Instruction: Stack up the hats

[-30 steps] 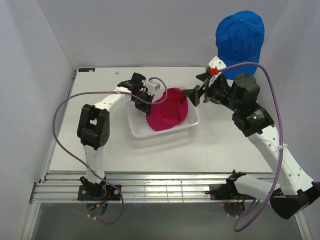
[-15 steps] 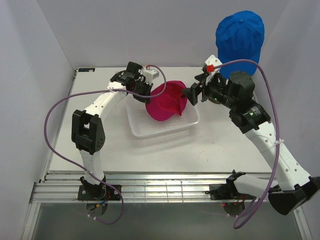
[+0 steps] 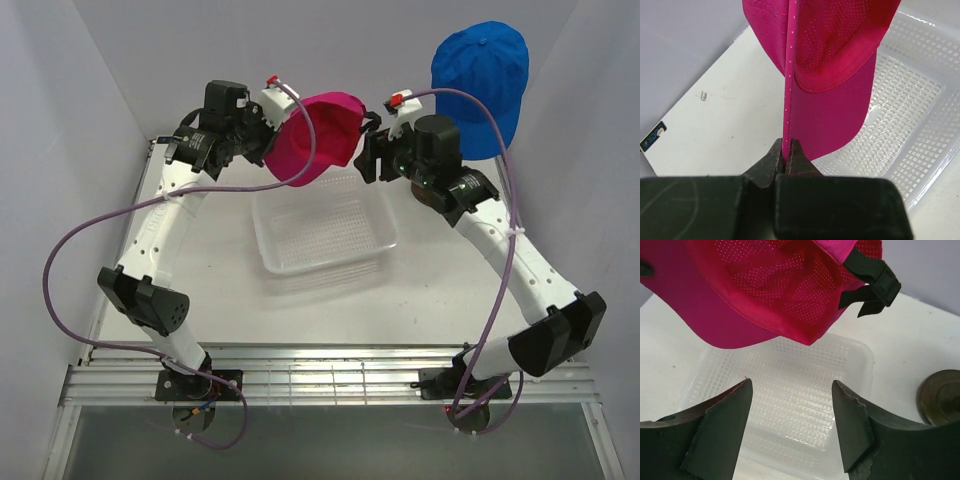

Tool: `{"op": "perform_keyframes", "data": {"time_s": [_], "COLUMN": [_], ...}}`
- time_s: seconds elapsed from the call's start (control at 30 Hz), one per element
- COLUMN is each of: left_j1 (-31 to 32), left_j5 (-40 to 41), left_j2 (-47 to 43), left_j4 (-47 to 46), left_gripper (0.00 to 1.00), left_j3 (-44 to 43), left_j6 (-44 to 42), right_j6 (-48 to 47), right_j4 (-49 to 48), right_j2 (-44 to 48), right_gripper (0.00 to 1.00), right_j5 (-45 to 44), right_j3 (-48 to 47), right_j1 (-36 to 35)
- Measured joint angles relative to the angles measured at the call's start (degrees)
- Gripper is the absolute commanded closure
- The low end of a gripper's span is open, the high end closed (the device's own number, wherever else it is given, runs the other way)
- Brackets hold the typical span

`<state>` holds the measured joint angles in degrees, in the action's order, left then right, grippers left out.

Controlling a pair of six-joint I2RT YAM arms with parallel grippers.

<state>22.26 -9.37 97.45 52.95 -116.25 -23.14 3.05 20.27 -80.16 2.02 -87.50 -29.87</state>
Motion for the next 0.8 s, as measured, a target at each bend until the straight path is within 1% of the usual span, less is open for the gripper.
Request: {"op": "perform_keyframes", "data": {"time_s": [0.07,0.13,0.23,0.27,0.33,0.4,0.5,0.57,0.63,0.73,0.8], "left_j1": [0.02,0.28,1.14,1.42,1.90,2.03,1.97,1.99,2.08,2.21,2.36], "left_j5": [0.81,3.39,10.43,13.18,17.64,19.23,15.63,11.39,7.41,2.47,0.13], "left_j2": [-0.55,-0.52,-1.07,-1.55,-1.77,-1.18,-1.11,-1.38,-2.60,-5.29,-6.75], "left_j4": [0.87,1.14,-1.84,-3.65,-5.99,-6.78,-4.28,-1.90,-0.48,3.02,5.01], "left_gripper": [1.00,1.00,1.00,1.00,1.00,1.00,1.00,1.00,1.00,1.00,1.00], "left_j3": [-0.24,-0.20,3.19,5.49,8.96,10.08,7.78,4.72,3.96,4.61,5.44], "left_j6": [-0.44,-1.36,-5.38,-7.63,-12.61,-17.57,-23.47,-26.43,-28.68,-31.23,-32.22], "right_j6": [3.19,5.33,5.35,4.39,0.90,-4.15,-12.44,-18.12,-23.28,-27.85,-29.16], "right_j4": [-1.84,-3.19,-4.09,-4.20,-3.91,-2.62,-0.83,0.42,2.05,3.61,4.39], "right_j2": [-1.57,-3.26,-4.48,-4.28,-3.41,-2.89,-1.95,-0.42,0.74,1.01,0.13], "right_gripper": [0.32,0.31,0.22,0.17,0.16,0.16,0.15,0.13,0.11,0.11,0.11], "right_j5": [-0.02,0.02,0.83,1.77,4.02,6.58,10.49,13.60,17.20,21.42,23.08], "right_j3": [1.05,0.90,0.17,0.17,-0.04,-1.97,-4.96,-5.05,-5.05,-5.22,-6.03], "right_j1": [-0.66,-1.68,-3.04,-3.32,-3.65,-3.65,-3.63,-3.52,-3.52,-3.54,-3.58]}}
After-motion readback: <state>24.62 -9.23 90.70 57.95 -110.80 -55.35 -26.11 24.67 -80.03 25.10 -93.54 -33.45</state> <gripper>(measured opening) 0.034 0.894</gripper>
